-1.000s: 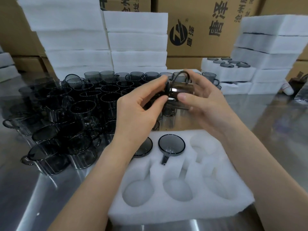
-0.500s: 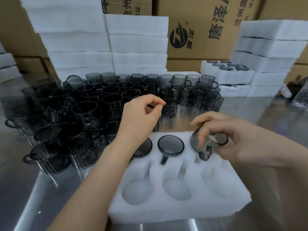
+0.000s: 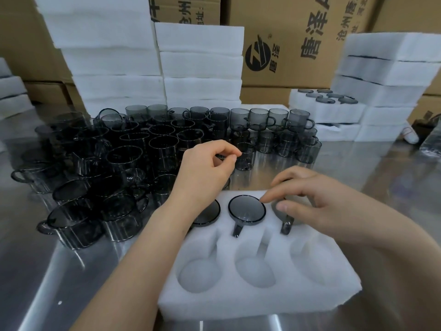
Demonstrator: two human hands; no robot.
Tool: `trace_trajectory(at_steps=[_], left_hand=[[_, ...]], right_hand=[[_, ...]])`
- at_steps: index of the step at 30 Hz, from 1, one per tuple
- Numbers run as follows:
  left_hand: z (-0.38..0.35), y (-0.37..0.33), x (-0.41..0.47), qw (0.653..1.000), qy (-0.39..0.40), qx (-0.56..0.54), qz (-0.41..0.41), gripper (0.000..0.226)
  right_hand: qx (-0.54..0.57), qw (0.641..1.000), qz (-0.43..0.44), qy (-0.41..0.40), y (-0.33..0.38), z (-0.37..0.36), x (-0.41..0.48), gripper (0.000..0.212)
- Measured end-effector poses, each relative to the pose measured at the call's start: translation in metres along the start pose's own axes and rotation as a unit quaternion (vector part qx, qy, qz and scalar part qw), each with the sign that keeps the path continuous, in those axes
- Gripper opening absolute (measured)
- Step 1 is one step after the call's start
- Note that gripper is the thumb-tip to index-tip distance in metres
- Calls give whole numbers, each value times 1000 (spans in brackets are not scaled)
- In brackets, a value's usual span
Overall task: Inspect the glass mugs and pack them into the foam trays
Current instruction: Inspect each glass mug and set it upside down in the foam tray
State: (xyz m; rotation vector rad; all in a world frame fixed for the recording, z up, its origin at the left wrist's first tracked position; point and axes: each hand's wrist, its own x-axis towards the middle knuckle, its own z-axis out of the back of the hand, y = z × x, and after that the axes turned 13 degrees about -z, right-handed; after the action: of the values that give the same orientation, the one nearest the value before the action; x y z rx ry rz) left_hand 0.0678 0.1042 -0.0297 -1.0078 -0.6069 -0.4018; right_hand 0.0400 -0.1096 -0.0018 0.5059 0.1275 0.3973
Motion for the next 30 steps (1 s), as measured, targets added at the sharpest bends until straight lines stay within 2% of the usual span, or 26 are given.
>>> trace_trajectory(at_steps=[2,6,10,13,18,20,22,24,27,30], left_hand=[[0,0,0,1000,7,0,0,21],[-1,1,0,1000,15,-7,1,22],[-1,2,0,1000,16,-12,2,21],[-1,2,0,1000,15,-8,0,22],[-2,3,0,1000,15,-5,-2,20],[-2,3,0,1000,13,-3,0,20],[-2,4,1,1000,13,0,-4,20],[-2,4,1,1000,17,-2,-6,19],[-2,6,0,1000,20,-5,-3,19],[-2,7,0,1000,27,-5,-5,21]], right_hand=[[-30,1000,-1,0,-2,-6,-1,26],[-93,995,-15,28,-2,-14,-2,44],[-180,981,-38,55,-2,-27,-7,62],[-229,971,-50,56,2,-35,-12,67],[-187,971,-57,138,-1,-19,-1,62],[-94,989,-50,106,0,-7,12,53],[5,999,-42,-12,0,0,33,48],[0,994,-55,-93,-2,-1,62,47],[-67,990,-104,-63,-9,-9,110,52],[-79,985,-144,-44,-15,-15,143,52]])
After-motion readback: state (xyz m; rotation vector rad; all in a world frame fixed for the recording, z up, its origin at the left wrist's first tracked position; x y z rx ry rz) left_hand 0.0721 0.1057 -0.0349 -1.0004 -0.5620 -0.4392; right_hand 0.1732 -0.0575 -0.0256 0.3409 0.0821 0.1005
